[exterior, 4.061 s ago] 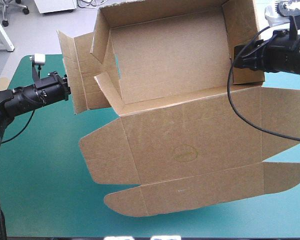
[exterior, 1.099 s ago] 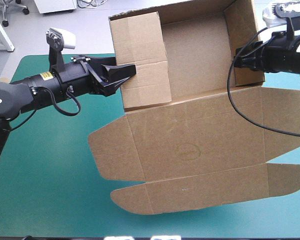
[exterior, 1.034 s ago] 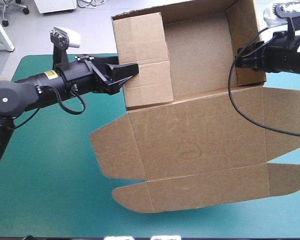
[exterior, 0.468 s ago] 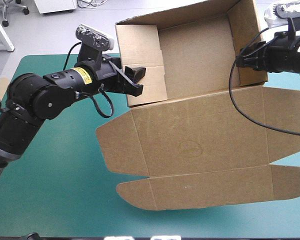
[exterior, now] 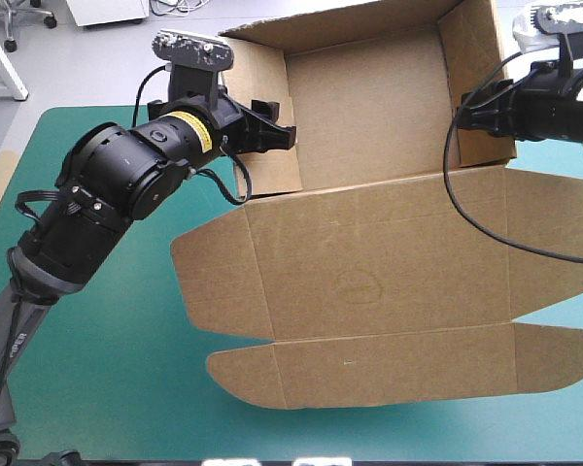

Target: Fold the box

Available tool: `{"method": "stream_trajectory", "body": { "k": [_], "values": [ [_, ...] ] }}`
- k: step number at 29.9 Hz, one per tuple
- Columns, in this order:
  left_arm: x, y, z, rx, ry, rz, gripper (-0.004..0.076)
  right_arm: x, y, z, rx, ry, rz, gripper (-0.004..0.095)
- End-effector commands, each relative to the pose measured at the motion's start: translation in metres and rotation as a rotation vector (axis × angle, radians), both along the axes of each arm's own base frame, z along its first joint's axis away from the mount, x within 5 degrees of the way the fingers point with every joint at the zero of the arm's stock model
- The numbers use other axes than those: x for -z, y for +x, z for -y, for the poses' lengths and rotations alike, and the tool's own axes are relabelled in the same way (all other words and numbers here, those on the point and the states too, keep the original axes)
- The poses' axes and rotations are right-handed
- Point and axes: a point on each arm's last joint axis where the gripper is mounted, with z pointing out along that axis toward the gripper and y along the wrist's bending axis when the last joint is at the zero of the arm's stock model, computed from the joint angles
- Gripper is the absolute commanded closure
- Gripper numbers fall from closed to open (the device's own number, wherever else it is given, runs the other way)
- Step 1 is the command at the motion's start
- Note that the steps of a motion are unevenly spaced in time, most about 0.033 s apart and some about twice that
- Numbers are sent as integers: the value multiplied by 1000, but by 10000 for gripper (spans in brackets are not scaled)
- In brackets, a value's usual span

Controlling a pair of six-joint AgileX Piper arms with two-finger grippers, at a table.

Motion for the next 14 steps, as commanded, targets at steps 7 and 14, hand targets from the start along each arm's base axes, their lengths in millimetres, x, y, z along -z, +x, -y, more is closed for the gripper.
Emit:
{"method": "stream_trajectory", "body": {
  "k": [7,14],
  "values": [
    [-24,-7,-10,-85,-176,48,339,-17,-18,-8,-60,97,58,906],
    [-20,-7,-11,-113,-189,-6,342,-17,-19,-9,-67,105,58,906]
  ]
}}
